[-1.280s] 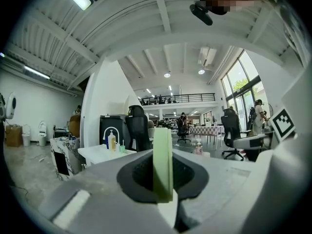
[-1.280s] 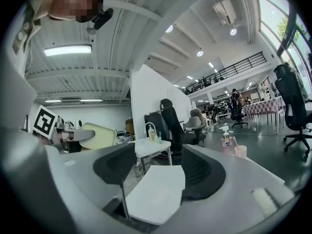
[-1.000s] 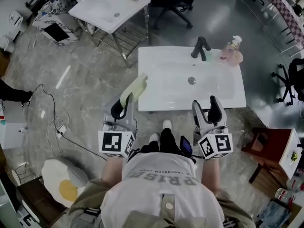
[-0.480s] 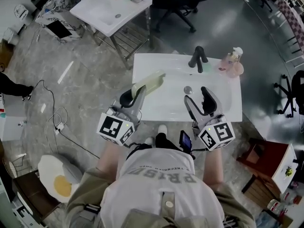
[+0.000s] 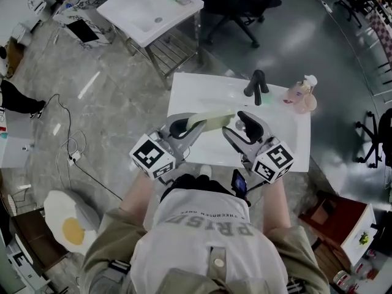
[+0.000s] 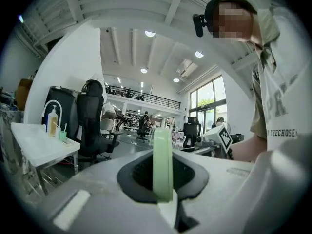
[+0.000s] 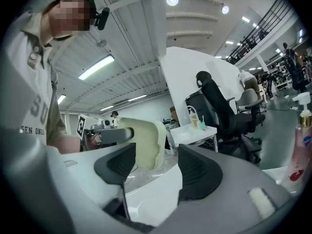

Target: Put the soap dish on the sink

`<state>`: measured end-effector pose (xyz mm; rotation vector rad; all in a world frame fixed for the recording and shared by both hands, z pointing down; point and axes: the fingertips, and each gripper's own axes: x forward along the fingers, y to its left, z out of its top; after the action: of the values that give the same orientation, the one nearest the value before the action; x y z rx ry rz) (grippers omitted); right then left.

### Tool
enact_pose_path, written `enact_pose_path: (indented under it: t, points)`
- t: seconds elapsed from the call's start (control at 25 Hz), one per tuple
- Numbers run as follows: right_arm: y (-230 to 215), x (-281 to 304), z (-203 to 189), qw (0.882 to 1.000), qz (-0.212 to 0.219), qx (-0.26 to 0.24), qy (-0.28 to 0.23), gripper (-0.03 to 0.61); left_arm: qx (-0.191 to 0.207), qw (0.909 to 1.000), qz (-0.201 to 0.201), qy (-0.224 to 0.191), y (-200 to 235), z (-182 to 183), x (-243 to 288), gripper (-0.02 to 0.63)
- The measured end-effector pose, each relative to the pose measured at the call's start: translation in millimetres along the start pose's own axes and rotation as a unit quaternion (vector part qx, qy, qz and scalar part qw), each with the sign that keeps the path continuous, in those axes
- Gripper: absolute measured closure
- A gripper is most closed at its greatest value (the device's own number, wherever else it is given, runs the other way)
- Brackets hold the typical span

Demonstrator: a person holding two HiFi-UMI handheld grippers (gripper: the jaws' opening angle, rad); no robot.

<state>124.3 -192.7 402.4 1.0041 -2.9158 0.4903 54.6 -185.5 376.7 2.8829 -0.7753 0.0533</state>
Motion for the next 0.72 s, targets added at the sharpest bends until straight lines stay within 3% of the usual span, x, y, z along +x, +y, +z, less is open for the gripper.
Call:
enact_pose_path:
  t: [0.12,0.32,0.72]
  points:
    - [2,3,-10,0.999,0.034,0.007,0.015,0.301,-0.027,0.9991,-0.032,0.003,-3,-4,5,0.589]
    - [3,5,-19,0.998,0.061,0.020,0.026,0.353,-0.052,0.9947,-0.088,0.012,-8,-10,9,0.589]
    - [3,16,-27,0.997,0.053,0.045,0.028,0.423,-0.101,0.9862,-0.129,0.019,7,-23,3,0.589]
